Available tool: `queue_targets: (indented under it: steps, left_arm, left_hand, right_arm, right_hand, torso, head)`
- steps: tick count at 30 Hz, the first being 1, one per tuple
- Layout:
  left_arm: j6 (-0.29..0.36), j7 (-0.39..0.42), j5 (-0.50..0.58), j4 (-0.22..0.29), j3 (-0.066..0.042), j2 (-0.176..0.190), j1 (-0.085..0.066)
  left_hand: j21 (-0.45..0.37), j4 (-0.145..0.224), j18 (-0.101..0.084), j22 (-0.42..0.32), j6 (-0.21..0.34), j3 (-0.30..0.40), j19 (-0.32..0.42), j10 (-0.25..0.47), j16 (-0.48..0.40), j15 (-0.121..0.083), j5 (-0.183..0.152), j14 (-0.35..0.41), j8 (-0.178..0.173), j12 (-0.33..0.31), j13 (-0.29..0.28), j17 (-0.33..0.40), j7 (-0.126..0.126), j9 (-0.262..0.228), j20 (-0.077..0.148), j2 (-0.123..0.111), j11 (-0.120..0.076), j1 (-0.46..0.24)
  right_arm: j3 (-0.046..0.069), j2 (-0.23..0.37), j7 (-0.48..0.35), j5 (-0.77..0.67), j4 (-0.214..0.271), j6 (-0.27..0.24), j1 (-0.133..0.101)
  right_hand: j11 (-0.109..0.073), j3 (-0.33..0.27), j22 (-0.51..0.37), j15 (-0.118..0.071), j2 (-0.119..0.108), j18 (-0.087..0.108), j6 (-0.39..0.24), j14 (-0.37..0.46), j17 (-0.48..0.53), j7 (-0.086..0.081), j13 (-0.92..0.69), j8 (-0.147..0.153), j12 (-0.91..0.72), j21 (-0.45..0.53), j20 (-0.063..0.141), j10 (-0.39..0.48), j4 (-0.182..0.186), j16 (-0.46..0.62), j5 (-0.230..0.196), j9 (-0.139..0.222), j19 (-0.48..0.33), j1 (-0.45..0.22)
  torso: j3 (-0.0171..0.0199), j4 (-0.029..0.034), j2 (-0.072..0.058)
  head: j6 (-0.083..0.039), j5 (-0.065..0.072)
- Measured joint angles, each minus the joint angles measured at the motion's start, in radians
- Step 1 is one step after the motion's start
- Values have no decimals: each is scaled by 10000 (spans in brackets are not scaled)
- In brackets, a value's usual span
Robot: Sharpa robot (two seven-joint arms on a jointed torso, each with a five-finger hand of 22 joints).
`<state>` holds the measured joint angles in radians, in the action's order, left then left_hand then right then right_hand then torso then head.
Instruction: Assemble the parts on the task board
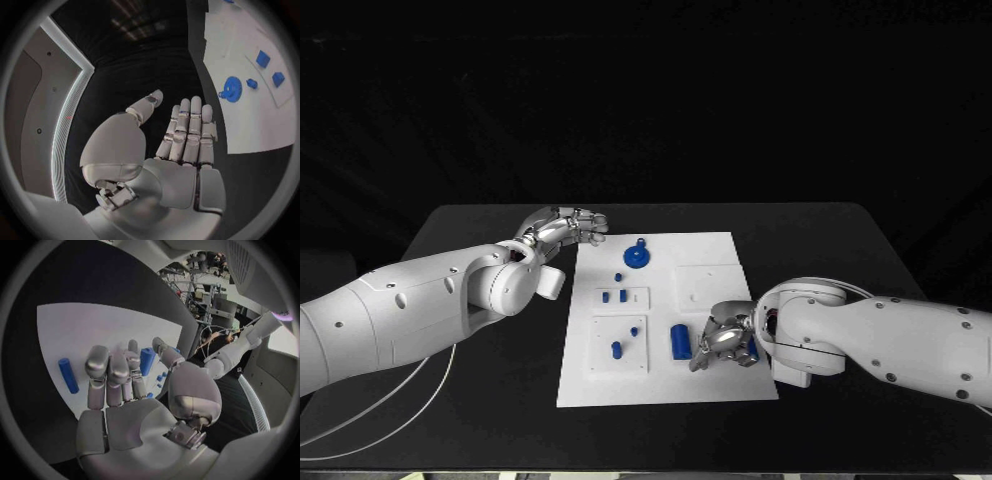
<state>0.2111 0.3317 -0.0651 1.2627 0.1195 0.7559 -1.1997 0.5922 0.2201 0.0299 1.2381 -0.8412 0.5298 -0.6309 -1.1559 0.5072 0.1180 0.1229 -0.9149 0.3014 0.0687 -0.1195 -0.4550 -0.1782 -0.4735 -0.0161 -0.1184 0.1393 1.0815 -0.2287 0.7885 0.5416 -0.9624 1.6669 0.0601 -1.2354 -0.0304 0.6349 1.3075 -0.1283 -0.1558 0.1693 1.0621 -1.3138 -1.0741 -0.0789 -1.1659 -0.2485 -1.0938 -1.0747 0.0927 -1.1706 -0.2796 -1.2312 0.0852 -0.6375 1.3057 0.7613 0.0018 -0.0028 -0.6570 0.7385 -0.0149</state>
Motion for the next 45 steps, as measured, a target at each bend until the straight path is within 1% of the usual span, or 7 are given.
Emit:
queue_targets:
  steps: [10,14,21,33,37,43,45]
  left_arm:
    - [0,-10,-11,1,1,12,0]
    - [0,-14,-15,-7,1,4,-1]
    - [-2,-22,-19,-11,1,4,-1]
    - [-9,-40,-25,-7,1,-3,-1]
    - [-10,-43,-26,-7,1,-4,-1]
    - [-12,-50,-29,-14,1,-7,-1]
    - [-12,-52,-31,-14,1,-4,-1]
  left_hand:
    - [0,0,1,-1,0,0,0,0,0,0,0,0,0,0,-1,-9,0,-1,0,0,0,0]
    - [0,0,0,-1,0,0,0,0,0,0,0,0,0,0,-1,-20,0,-1,0,0,0,0]
    - [0,0,1,8,0,0,0,0,0,0,0,0,0,0,8,-19,0,-1,0,0,0,0]
    - [0,0,0,17,0,0,0,-24,-39,0,0,0,0,0,7,-39,0,-2,0,0,-24,0]
    - [-38,0,0,17,0,0,0,-23,-39,0,0,0,0,0,7,-39,0,-3,0,0,-23,0]
    - [-38,0,0,16,0,0,0,-23,-39,0,0,0,0,0,6,-39,0,-3,0,0,-23,0]
    - [-38,0,0,16,0,0,0,-23,-39,0,0,0,0,0,6,-38,0,-3,0,0,-22,0]
  right_arm:
    - [4,275,-19,1,101,-47,1]
    - [5,215,-19,-102,89,-137,0]
    - [6,-32,0,-268,15,-203,0]
    - [14,-344,50,-519,-147,-235,-8]
    - [14,-388,61,-574,-164,-244,-6]
    - [14,-374,52,-613,-158,-248,-3]
    - [17,-354,47,-616,-132,-242,-3]
  right_hand:
    - [0,-280,-1,16,-156,7,1,-14,1,0,-24,0,39,60,-1,0,166,20,-228,16,1,-10]
    - [0,-427,-1,-12,292,11,35,-44,-15,33,-36,0,39,61,-1,0,435,46,-310,33,1,-234]
    - [-36,-477,-1,-11,734,14,69,-45,-40,61,-48,-2,76,61,-2,-36,819,47,-310,42,2,-545]
    - [-36,-92,-2,-34,866,21,147,-22,-64,8,-67,-33,77,61,-17,-36,1043,46,-309,42,16,-406]
    - [-36,171,-2,-33,1101,23,146,-22,-75,8,-78,-31,77,61,-17,-36,1269,46,-309,81,16,-385]
    - [-36,291,-2,-33,1099,34,152,-22,-74,14,-78,-32,77,61,-17,-36,1334,45,-309,65,15,-383]
    - [-36,460,-2,-33,1345,42,154,-22,-74,17,-78,7,134,61,-17,-36,1504,45,-309,64,16,-439]
  torso:
    - [6,-3,0]
    - [7,-9,0]
    - [7,1,-4]
    - [5,2,-6]
    - [5,2,-6]
    - [5,2,-6]
    - [5,1,-5]
  head:
    - [-5,-10]
    - [-11,-22]
    - [-13,-17]
    - [35,-22]
    - [43,-22]
    - [76,-23]
    - [79,-31]
